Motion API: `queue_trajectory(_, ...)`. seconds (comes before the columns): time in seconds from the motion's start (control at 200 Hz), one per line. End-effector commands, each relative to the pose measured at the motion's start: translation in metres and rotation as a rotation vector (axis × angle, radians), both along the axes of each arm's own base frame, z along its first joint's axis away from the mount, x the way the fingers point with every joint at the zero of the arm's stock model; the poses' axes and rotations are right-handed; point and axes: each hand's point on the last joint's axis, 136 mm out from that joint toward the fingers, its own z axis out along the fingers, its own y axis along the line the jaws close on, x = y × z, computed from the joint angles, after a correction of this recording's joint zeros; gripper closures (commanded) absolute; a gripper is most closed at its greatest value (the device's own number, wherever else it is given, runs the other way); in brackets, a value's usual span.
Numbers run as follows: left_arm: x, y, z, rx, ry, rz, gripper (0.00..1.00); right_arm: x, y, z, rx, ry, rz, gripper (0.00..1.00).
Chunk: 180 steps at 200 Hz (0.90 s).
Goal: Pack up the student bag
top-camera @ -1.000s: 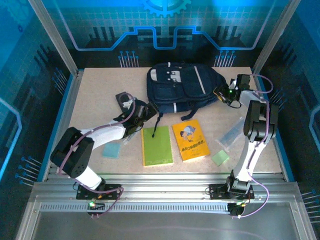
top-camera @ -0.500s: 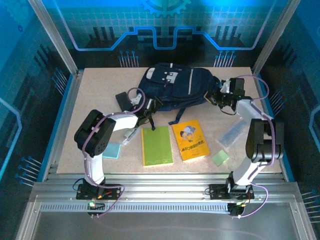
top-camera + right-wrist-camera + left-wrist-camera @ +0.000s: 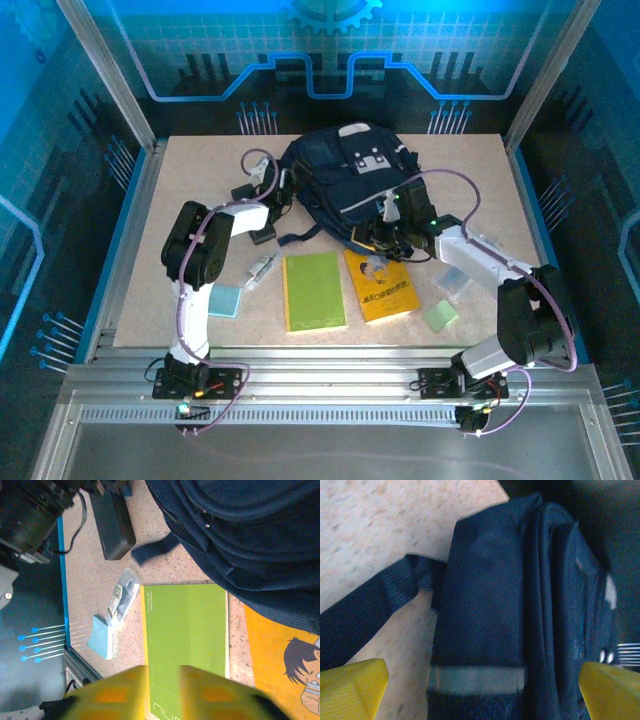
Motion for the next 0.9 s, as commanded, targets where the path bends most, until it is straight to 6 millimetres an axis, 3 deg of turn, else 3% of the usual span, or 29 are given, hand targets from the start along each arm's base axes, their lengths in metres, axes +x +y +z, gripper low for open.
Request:
queue_trajectory(0.0,0.018,0.009,0.016,0.003,-0.030,-0.037,0.01,0.009,-0.012,0.025,-0.052,-0.059,-0.007,0.49)
queue_trajectory(0.125,0.004,0.031,0.027,0.058,0.014,-0.041,0.01,0.031,-0.045,0.037,-0.147,-0.121,-0.041,0.37)
queue_trajectory(0.225,-0.024,0.027,0.032,0.049,0.069,-0.092,0.01,0.063,-0.090,0.035,-0.232,-0.160,-0.107,0.29)
queue_trajectory(0.385,-0.083,-0.005,0.016,-0.053,0.162,-0.156,0.01,0.122,-0.160,0.009,-0.339,-0.161,-0.202,0.10)
queue_trajectory(0.455,-0.105,-0.024,0.007,-0.077,0.187,-0.169,0.01,0.149,-0.180,-0.007,-0.371,-0.153,-0.207,0.04)
queue_trajectory(0.555,-0.126,-0.051,-0.007,-0.106,0.229,-0.181,0.01,0.179,-0.193,-0.039,-0.370,-0.101,-0.186,0.00)
queue_trajectory(0.655,-0.130,-0.071,-0.018,-0.157,0.238,-0.179,0.01,0.198,-0.192,-0.069,-0.293,-0.057,-0.167,0.00)
queue_trajectory(0.77,-0.116,-0.086,-0.024,-0.169,0.220,-0.202,0.01,0.201,-0.175,-0.073,-0.151,-0.054,-0.137,0.16)
queue_trajectory(0.83,-0.105,-0.091,-0.024,-0.164,0.199,-0.210,0.01,0.195,-0.164,-0.063,-0.082,-0.076,-0.128,0.32)
queue_trajectory(0.895,-0.089,-0.096,-0.018,-0.160,0.153,-0.223,0.01,0.183,-0.155,-0.048,-0.034,-0.089,-0.125,0.56)
